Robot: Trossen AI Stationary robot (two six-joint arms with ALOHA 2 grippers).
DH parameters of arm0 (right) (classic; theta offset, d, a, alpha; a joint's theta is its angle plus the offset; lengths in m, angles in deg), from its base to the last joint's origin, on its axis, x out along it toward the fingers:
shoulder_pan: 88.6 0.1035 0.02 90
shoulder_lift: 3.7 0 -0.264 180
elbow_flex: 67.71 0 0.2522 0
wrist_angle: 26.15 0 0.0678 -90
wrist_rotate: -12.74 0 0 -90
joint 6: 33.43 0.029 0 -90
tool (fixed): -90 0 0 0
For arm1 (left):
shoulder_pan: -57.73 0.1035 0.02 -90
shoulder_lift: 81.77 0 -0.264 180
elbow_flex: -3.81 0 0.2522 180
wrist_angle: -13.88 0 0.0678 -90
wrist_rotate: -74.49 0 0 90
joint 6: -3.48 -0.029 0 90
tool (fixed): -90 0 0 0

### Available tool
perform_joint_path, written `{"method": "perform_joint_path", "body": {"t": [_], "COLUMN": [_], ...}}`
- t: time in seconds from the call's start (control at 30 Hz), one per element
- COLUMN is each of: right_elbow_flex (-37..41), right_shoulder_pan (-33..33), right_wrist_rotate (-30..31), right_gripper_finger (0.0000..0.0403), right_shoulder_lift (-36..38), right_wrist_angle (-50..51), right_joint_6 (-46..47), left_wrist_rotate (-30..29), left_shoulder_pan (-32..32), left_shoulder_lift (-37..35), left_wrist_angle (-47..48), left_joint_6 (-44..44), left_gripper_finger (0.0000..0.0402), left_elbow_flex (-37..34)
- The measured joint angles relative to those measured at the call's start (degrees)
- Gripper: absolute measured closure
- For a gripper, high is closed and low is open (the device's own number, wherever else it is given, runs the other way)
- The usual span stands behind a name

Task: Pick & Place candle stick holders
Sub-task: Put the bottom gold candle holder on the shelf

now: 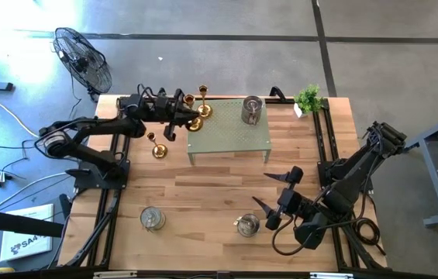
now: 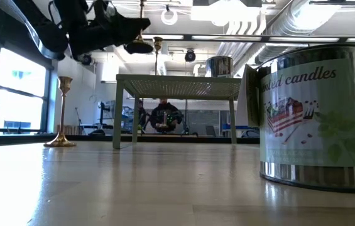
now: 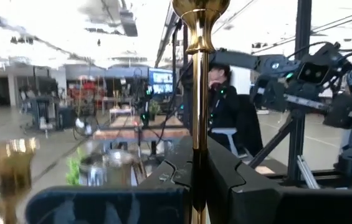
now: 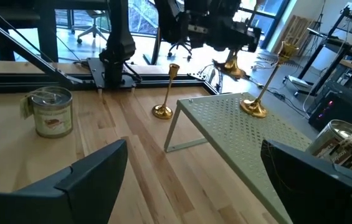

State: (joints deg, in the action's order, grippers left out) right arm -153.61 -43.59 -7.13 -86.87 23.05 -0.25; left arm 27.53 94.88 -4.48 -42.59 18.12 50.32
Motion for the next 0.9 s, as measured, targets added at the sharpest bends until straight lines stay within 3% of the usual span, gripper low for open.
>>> {"method": "perform_joint_path", "body": {"t": [0.33,0.9], "right_elbow_flex": [0.0,0.0], "right_shoulder_pan": [0.0,0.0], "right_wrist_rotate": [-0.2,-0.2], "right_gripper_finger": [0.0041,0.004], "right_shoulder_lift": [0.0,0.0], "right_wrist_angle": [0.5,0.8], "right_joint_6": [0.5,0.5], "left_wrist_rotate": [0.3,1.2], "left_shoulder_pan": [0.0,0.0], "left_shoulder_lift": [5.2,5.4], "left_wrist_angle": [-4.5,-6.7], "left_joint_6": [1.1,0.0], "left_gripper_finger": [0.0394,0.0394], "left_elbow_flex": [0.0,-2.6]}}
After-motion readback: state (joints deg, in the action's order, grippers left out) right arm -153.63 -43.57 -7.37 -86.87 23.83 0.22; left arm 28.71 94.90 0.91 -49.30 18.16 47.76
